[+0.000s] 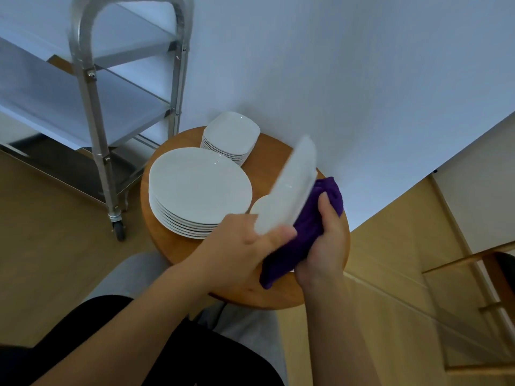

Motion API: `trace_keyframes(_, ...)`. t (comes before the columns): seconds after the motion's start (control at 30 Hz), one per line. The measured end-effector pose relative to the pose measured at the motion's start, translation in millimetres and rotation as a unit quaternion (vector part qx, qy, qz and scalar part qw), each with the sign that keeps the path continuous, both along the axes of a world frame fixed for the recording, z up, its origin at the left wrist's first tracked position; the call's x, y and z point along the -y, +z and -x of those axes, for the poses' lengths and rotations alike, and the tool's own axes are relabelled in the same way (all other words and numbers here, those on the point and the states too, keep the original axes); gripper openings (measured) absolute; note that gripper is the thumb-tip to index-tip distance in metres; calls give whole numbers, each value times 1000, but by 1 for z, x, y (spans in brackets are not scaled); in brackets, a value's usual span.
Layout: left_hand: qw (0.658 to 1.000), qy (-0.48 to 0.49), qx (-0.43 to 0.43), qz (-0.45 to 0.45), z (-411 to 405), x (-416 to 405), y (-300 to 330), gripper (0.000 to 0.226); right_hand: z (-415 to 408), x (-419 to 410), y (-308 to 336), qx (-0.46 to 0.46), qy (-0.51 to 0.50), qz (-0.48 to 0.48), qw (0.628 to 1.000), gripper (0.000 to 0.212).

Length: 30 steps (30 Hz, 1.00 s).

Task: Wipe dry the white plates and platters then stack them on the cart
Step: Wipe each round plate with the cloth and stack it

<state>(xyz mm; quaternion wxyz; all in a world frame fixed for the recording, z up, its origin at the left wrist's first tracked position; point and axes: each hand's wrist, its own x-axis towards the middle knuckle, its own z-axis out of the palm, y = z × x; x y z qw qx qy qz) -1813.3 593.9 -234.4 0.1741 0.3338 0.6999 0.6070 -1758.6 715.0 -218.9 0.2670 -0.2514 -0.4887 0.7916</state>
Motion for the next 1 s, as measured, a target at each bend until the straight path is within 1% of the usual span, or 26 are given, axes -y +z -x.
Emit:
trace_keyframes(0.03,996,-20,-74,50,-1,1,2,51,-5,0,3,-41,12,31,999,27)
trace_keyframes(0.07,980,-40,-162,106,0,1,6,53,-10,0,9,-71,25,48,996,35)
trace_keyframes(0.1,955,-59,-246,157,2,-1,10,56,-14,-1,13,-91,42,59,993,47)
trace_keyframes(0.13,927,-74,-311,197,5,-4,14,63,-18,-2,15,-103,59,75,990,63)
trace_keyframes(0.2,878,-106,-385,263,13,-13,17,66,-22,-5,14,-98,71,110,987,89)
trace_keyframes(0.27,830,-129,-445,310,16,-21,16,65,-22,-8,12,-74,66,135,986,97)
trace_keyframes(0.3,816,-135,-460,325,16,-25,14,65,-22,-10,11,-59,58,140,987,96)
trace_keyframes(0.33,806,-137,-466,338,15,-26,13,66,-21,-12,10,-44,51,141,988,87)
trace_keyframes(0.4,789,-126,-477,365,17,-28,6,68,-19,-16,8,-19,27,129,991,57)
trace_keyframes(0.43,777,-120,-486,382,19,-29,2,70,-16,-17,4,-9,9,123,992,49)
trace_keyframes(0.47,766,-117,-491,398,20,-28,-1,72,-14,-18,0,-5,-7,129,992,46)
trace_keyframes(0.5,768,-118,-485,401,23,-26,-5,76,-12,-18,-5,-9,-17,142,990,45)
trace_keyframes(0.53,792,-115,-459,385,27,-22,-9,83,-9,-17,-10,-17,-20,159,987,43)
trace_keyframes(0.57,838,-98,-408,350,30,-16,-12,90,-8,-18,-14,-27,-25,172,984,41)
trace_keyframes(0.6,890,-53,-344,295,34,-8,-13,93,-6,-19,-19,-38,-31,182,982,40)
trace_keyframes(0.63,929,26,-295,222,39,-1,-15,89,-5,-22,-23,-51,-39,184,981,37)
trace_keyframes(0.67,943,119,-259,174,46,6,-17,84,-4,-24,-27,-69,-43,182,980,33)
trace_keyframes(0.7,945,199,-207,155,53,10,-20,80,-3,-26,-29,-82,-42,176,980,30)
trace_keyframes(0.73,952,240,-118,151,60,13,-21,77,-2,-26,-32,-92,-38,170,981,29)
trace_keyframes(0.77,961,238,7,140,68,14,-22,73,0,-26,-34,-96,-28,160,982,31)
trace_keyframes(0.8,963,209,137,105,73,14,-21,62,2,-26,-38,-93,-13,153,984,31)
trace_keyframes(0.83,953,181,239,46,77,13,-24,44,5,-25,-40,-80,5,152,985,29)
trace_keyframes(0.87,941,170,292,2,80,13,-27,23,8,-24,-41,-59,22,154,986,31)
trace_keyframes(0.9,934,171,311,-28,81,13,-28,14,11,-24,-41,-27,30,153,987,38)
trace_keyframes(0.93,930,171,321,-52,81,13,-30,17,15,-24,-41,15,25,147,989,43)
trace_keyframes(1.0,922,193,323,-94,80,15,-34,20,20,-27,-39,95,-17,105,990,42)
